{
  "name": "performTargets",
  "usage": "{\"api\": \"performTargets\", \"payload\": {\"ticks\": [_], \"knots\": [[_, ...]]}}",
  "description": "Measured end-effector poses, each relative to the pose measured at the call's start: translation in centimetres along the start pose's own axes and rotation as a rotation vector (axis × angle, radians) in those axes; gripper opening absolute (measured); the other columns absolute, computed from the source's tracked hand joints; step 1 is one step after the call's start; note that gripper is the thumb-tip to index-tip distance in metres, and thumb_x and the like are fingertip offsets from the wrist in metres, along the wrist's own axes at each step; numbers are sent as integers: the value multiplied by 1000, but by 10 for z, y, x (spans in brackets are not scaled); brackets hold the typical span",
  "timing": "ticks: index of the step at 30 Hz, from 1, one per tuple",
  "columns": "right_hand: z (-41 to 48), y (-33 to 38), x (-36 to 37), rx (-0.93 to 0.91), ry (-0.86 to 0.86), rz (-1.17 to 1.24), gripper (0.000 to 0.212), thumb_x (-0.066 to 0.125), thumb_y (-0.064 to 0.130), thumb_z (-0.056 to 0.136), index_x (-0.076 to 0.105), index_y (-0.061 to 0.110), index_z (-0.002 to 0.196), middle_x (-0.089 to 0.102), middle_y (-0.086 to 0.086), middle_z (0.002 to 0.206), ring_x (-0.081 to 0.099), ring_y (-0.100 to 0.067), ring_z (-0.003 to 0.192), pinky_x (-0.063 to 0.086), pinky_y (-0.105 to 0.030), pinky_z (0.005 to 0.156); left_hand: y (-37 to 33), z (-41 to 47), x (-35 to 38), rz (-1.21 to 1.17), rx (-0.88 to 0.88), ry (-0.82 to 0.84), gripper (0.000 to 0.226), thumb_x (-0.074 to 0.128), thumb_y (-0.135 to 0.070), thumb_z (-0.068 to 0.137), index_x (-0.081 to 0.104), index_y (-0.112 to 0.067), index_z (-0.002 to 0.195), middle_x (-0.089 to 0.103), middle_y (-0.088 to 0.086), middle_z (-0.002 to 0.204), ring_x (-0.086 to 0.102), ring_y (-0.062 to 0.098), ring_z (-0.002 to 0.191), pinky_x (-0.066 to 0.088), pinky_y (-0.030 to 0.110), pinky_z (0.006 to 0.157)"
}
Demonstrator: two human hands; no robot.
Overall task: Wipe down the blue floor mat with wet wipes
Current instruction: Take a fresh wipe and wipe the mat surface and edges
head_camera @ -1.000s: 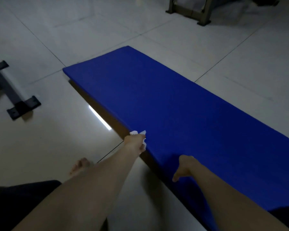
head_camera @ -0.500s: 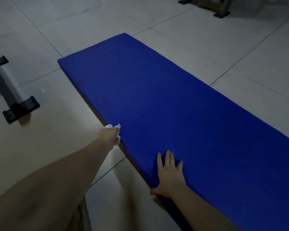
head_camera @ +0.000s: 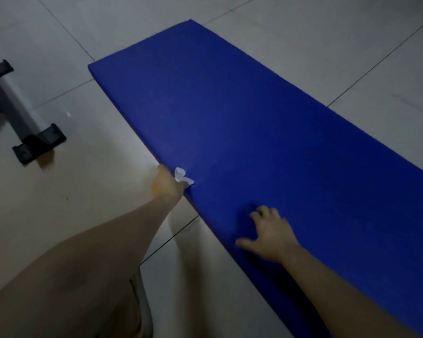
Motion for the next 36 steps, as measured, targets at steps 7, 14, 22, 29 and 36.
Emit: {"api": "performTargets", "payload": {"ticks": [7, 14, 22, 29, 36], "knots": [[32, -40, 4, 225, 224, 322, 69, 76, 69, 70, 48, 18, 108, 44, -3, 118, 55, -20, 92, 55, -40, 80, -4, 2, 14, 165, 187, 122, 30, 75, -39, 91, 63, -19, 72, 65, -3, 74, 65, 18, 75, 48, 28, 68], [46, -24, -14, 228, 356, 142, 72, 75, 70, 71, 45, 20, 113, 46, -1, 117, 53, -17, 97, 51, -33, 79, 0, 2, 19, 462, 406, 90, 22, 61, -30, 98, 72, -16, 87, 64, 2, 89, 61, 21, 81, 46, 30, 72], [50, -24, -16, 227, 356, 124, 64, 75, 70, 72, 46, 20, 101, 49, 3, 97, 53, -13, 84, 49, -30, 72, -7, 27, 7, 434, 304, -81, 22, 55, -34, 102, 59, -12, 104, 58, 8, 106, 60, 25, 90, 52, 36, 82], [50, -26, -16, 214, 321, 90, 63, 76, 71, 69, 48, 21, 93, 56, 2, 97, 56, -14, 86, 54, -34, 81, 12, -78, 65, 327, 389, 307, 30, 51, -50, 102, 62, -25, 116, 59, -2, 114, 60, 14, 101, 51, 39, 97], [51, -27, -13, 207, 304, 68, 63, 74, 74, 70, 43, 22, 88, 52, 3, 94, 52, -12, 82, 47, -30, 70, 5, -68, 57, 737, 800, 524, 30, 40, -45, 105, 49, -26, 126, 48, 1, 126, 50, 18, 112, 43, 38, 97]]}}
Point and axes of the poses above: each hand's wrist, its own z-axis towards the middle knuckle, its own x-axis out of the palm, y = z × x, the point moved 3 cm from there along z, towards the middle knuckle
